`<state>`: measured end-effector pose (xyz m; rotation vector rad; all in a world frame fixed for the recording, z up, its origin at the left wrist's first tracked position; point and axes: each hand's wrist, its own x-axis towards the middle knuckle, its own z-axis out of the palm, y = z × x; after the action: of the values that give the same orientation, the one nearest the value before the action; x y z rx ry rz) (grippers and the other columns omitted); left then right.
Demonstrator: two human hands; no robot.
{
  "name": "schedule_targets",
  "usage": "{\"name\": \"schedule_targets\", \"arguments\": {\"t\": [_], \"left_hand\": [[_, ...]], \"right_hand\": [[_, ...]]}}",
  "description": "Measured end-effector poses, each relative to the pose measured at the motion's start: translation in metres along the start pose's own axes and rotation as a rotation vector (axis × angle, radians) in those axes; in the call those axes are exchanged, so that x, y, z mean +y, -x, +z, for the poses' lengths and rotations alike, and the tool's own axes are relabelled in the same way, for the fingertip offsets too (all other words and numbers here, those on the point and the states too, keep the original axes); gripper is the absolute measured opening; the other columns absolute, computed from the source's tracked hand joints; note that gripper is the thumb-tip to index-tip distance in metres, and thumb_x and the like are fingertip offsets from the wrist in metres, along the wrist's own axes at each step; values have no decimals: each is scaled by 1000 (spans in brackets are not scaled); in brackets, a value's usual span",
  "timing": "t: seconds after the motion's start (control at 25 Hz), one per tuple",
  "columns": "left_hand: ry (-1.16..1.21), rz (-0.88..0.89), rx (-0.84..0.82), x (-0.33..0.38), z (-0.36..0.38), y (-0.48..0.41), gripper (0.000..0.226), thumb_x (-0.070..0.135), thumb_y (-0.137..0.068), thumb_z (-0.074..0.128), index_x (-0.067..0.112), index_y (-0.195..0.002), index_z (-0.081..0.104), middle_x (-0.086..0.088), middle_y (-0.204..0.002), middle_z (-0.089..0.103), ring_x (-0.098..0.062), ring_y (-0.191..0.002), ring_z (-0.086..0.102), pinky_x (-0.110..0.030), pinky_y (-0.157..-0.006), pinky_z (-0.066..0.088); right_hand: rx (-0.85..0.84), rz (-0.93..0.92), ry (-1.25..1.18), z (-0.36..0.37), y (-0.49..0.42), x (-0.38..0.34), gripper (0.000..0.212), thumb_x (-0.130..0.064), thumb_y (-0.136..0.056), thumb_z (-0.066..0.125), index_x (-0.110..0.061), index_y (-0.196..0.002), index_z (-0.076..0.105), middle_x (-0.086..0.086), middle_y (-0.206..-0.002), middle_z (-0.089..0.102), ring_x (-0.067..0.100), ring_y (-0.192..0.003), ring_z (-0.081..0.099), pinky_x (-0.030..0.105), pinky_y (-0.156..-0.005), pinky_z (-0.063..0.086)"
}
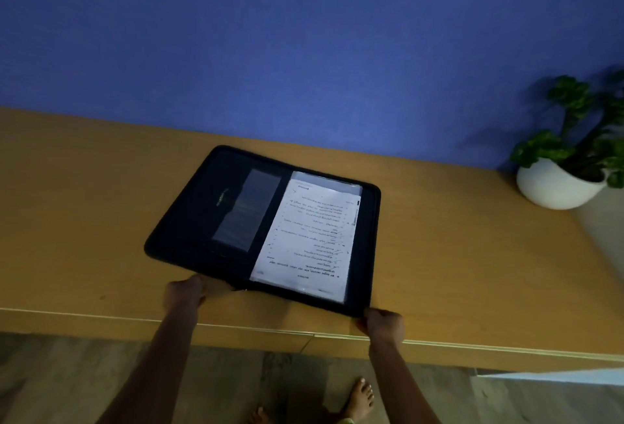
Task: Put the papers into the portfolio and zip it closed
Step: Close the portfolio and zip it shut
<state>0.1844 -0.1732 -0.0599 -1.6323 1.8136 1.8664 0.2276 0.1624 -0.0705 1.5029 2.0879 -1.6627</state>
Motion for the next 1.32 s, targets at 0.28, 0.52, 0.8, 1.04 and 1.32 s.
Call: {"name": "schedule_targets", "arguments": {"t": [0.28, 0.52, 0.8, 1.04, 1.32], "left_hand": [[346, -48, -190, 0, -10, 16, 46, 19, -96, 53, 0, -137, 45, -1, -91, 58, -17, -95, 61, -35, -104, 43], [522, 26, -243, -4, -4, 43, 26, 6, -92, 54, 13, -117, 57, -9, -117, 61, -23, -117, 57, -43, -105, 45], [265, 490, -504, -19, 30, 92, 37, -16, -84, 52, 15, -88, 71, 3, -89, 75, -14, -85, 70, -29, -73, 57], [-388, 780, -419, -35, 45, 76, 38, -16, -79, 54, 12, -92, 76, -7, -92, 75, -24, -86, 68, -26, -71, 53], [-1200, 1083, -248, -39, 42, 49, 46, 7, -87, 50, 32, -124, 63, 10, -130, 61, -17, -120, 51, -34, -97, 43]], "right_hand": [[-5, 44, 53, -14, -46, -34, 17, 3, -82, 64, -1, -66, 64, 25, -84, 71, 39, -81, 70, 49, -77, 60], [-43, 64, -120, -12, -40, -26, 14, 4, -87, 58, 1, -79, 69, 19, -76, 68, 28, -60, 65, 48, -76, 60], [-417, 32, -508, 11, 4, -57, 13, 4, -91, 56, 4, -98, 67, 18, -82, 69, 28, -74, 69, 33, -66, 62], [-531, 9, -725, 1, 8, -75, 36, -32, -101, 46, -3, -103, 67, 15, -91, 76, 28, -84, 74, 37, -72, 59], [-382, 59, -688, -20, -15, -57, 32, -27, -100, 47, -9, -125, 56, 16, -114, 66, 31, -107, 62, 43, -86, 54]]}}
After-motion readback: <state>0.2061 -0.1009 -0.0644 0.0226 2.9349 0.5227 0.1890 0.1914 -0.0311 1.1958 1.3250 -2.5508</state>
